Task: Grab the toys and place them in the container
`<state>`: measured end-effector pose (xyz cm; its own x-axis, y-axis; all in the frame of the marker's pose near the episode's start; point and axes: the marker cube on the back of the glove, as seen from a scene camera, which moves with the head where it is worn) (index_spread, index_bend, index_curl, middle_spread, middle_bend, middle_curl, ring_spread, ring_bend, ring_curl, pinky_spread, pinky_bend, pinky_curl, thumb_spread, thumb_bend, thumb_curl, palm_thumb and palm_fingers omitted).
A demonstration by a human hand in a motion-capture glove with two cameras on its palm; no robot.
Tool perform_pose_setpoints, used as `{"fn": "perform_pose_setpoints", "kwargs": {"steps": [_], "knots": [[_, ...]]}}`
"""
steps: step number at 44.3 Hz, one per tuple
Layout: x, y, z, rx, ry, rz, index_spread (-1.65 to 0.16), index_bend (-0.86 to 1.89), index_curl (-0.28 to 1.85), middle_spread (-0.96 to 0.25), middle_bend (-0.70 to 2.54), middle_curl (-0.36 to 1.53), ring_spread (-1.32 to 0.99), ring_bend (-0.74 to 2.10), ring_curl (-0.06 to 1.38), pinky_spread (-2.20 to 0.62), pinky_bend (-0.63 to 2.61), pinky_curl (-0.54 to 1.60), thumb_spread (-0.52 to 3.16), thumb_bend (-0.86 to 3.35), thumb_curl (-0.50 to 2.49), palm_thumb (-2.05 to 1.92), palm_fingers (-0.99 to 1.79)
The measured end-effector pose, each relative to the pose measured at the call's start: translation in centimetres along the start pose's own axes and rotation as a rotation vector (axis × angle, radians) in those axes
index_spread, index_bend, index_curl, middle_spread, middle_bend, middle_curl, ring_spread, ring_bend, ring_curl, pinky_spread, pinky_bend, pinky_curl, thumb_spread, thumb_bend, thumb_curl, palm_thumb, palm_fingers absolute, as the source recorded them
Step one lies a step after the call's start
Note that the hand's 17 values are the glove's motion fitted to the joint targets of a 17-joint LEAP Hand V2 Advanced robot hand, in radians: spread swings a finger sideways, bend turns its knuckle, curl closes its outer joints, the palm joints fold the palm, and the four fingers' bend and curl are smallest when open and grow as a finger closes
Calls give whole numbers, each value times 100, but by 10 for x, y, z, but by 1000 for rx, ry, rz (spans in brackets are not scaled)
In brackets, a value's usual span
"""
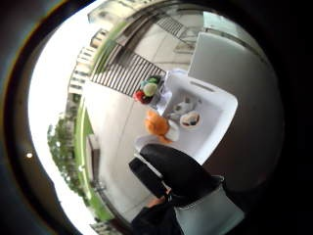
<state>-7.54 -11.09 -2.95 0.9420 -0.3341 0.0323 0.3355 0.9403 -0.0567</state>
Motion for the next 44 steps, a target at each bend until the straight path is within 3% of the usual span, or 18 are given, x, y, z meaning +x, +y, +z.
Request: {"fn": "perform_pose_setpoints", "kwargs": {"steps": [5,10,14,19,23,44], "knots": [[24,28,-16,-2,44,142,-33,12,13,1,23,46,1,51,20,0,130,36,97,-8,27,-10,-19],[68,69,-34,12,35,64,-33,11,14,1,20,46,1,44,19,2,126,34,97,-8,26,-9,-18],[114,95,-41,9,133,217,-33,11,15,0,19,45,2,40,18,3,123,33,98,-8,25,-10,-16],[150,127,-50,10,80,179,-32,11,16,1,18,44,2,36,18,4,120,32,99,-7,24,-9,-15],[203,157,-50,-4,134,346,-33,11,16,0,18,43,3,34,19,5,118,31,99,-7,23,-9,-14],[416,357,-11,-39,155,635,-33,10,16,-1,22,42,3,21,21,9,102,27,101,-7,20,-9,-15]]}}
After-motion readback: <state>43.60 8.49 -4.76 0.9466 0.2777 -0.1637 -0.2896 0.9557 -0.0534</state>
